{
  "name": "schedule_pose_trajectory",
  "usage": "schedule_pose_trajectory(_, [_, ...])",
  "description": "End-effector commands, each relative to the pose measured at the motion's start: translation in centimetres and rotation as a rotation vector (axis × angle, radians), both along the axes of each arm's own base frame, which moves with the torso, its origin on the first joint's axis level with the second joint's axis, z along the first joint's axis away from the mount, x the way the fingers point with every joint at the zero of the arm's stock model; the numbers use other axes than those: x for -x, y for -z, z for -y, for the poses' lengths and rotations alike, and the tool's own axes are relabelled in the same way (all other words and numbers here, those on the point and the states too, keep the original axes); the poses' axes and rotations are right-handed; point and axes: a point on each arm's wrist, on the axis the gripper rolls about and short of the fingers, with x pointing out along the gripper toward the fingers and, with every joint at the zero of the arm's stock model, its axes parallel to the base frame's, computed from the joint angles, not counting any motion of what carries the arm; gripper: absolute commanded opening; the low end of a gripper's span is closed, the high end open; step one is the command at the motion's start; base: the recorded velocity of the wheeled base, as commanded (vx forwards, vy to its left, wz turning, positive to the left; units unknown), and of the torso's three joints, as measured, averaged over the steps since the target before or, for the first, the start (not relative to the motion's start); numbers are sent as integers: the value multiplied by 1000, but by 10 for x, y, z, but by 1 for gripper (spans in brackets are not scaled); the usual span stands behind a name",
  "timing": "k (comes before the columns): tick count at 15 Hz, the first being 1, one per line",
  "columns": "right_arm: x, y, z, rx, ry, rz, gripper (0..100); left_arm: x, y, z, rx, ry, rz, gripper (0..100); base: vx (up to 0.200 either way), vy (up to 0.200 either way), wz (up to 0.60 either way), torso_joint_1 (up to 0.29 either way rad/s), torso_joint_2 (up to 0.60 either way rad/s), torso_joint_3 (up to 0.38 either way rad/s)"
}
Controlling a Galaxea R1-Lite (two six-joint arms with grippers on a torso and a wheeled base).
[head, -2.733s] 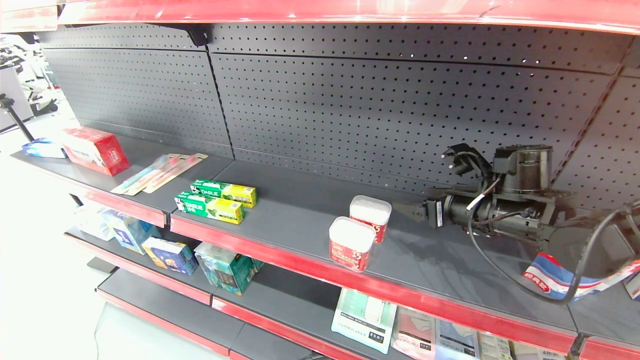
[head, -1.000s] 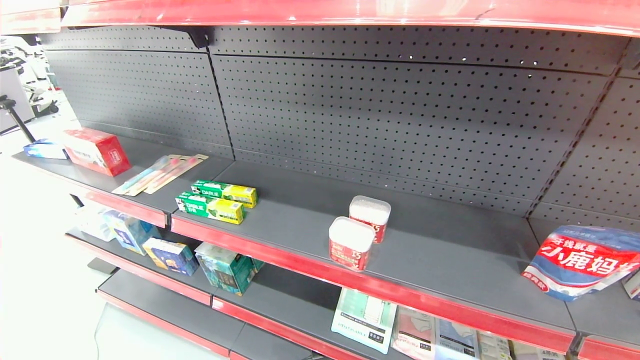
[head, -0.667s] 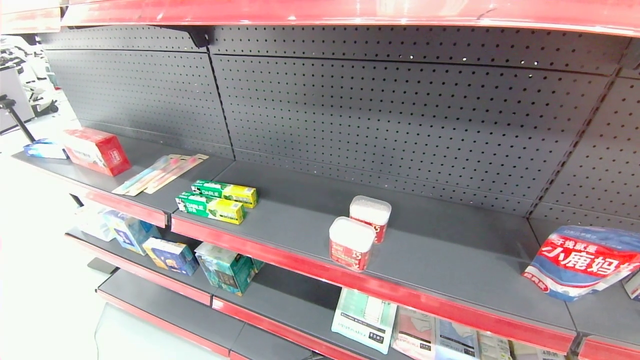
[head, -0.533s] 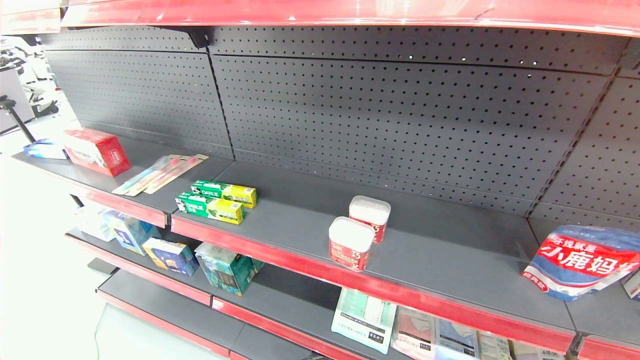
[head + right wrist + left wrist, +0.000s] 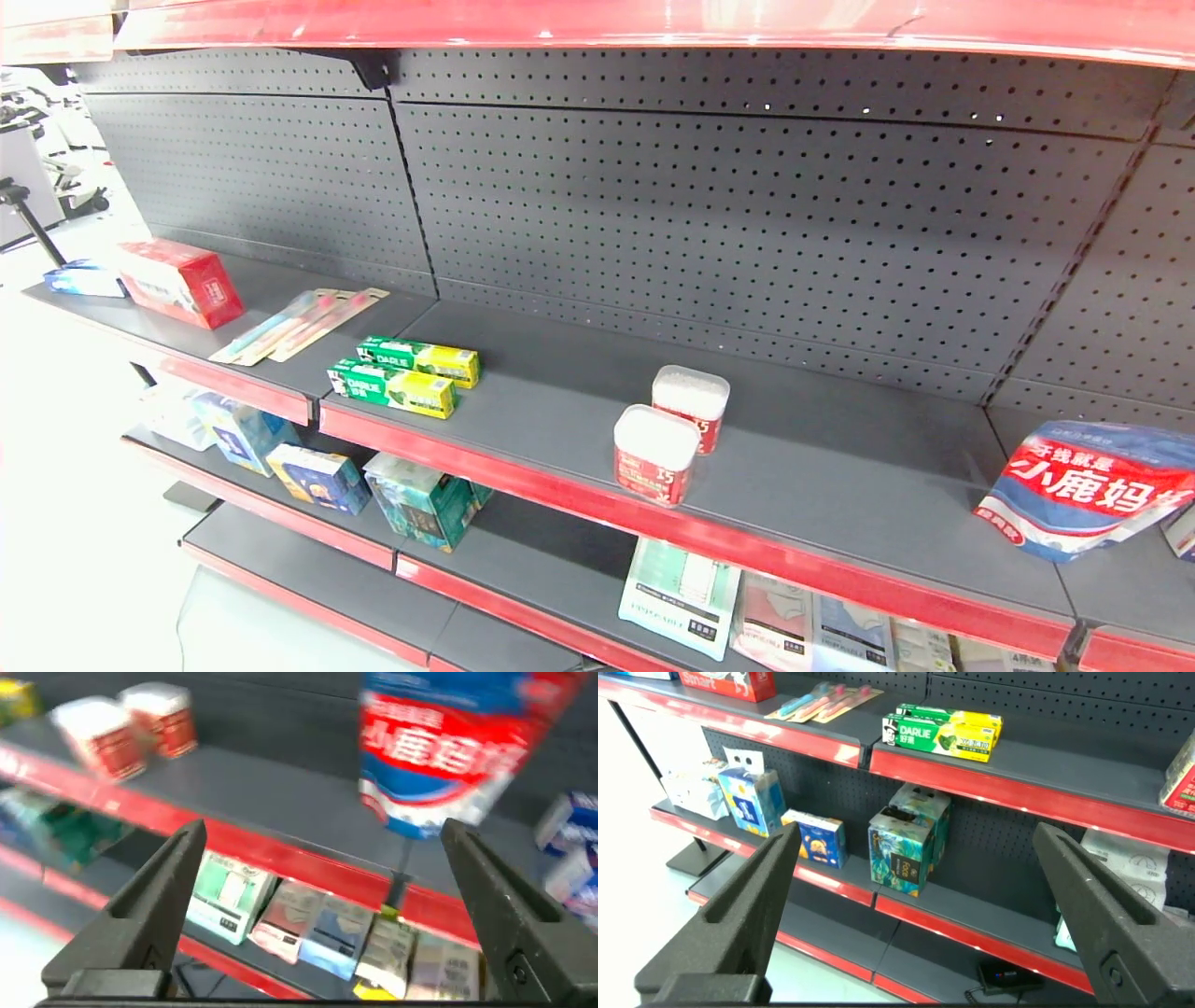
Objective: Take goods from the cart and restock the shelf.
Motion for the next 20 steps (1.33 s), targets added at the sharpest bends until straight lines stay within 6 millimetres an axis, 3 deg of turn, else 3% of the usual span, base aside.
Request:
schedule_pose_trajectory(1, [0, 1, 0, -28, 5, -7, 100, 0, 0, 0, -4, 1, -1, 100, 0, 0, 0, 0, 0, 0])
schedule_pose_trajectory(4, [0, 1, 2, -56, 103, -5, 100, 0, 0, 0, -7, 1, -1, 100, 0, 0, 0, 0, 0, 0])
schedule_pose_trajectory(10, [-1, 1, 2, -68, 64, -14, 100, 0, 0, 0, -10, 1, 0, 100, 0, 0, 0, 0, 0, 0])
schedule_pose_trajectory(12, [0, 0, 0, 9, 7, -5, 100, 0, 0, 0, -27, 7, -3, 100, 0, 0, 0, 0, 0, 0])
schedule_pose_trajectory(14, [0, 1, 2, -82, 72, -8, 100, 0, 0, 0, -27, 7, -3, 100, 0, 0, 0, 0, 0, 0])
schedule_pose_trajectory(20, [0, 1, 2, -82, 80, -9, 100, 0, 0, 0, -28, 7, -3, 100, 0, 0, 0, 0, 0, 0])
